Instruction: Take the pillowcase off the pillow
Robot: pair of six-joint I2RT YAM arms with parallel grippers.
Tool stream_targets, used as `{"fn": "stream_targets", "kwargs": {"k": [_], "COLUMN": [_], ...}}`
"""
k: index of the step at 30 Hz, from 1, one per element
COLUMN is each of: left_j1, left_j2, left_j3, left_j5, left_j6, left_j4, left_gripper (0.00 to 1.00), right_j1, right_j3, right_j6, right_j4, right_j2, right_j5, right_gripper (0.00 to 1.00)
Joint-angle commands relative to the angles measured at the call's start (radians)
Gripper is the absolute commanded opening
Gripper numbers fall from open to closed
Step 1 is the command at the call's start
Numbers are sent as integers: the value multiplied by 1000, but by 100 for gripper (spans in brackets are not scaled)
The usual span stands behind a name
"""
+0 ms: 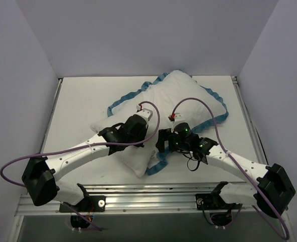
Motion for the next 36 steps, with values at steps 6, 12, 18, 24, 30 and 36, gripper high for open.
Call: {"fn": "stream_targets", "kwargs": {"k": [6, 12, 18, 24, 30, 36], "left_j1": [28, 67, 152, 201, 236, 247], "left_j2": [-13, -51, -149, -241, -370, -479], "left_j3": [36, 62, 72, 121, 130, 95], "left_j5": [28, 8, 21, 31, 33, 93], "left_j6": [-18, -16, -13, 7, 5, -58], "left_j4": [-31, -116, -225, -384, -530, -598], "left_gripper": [2, 2, 2, 2, 2, 2], "right_j1": [16, -11, -174, -376, -588, -686], "right_j3": [36, 61, 128, 246, 311, 299], "right_j6": [-70, -71, -42, 12, 116, 162], "right_j4": [119, 73, -17, -143, -191, -191], "right_j2": [139, 173, 166, 152, 146, 163], "right_j5": [-7, 140, 191, 211, 167, 87], "right_gripper": [77, 10, 0, 0, 0, 0]}}
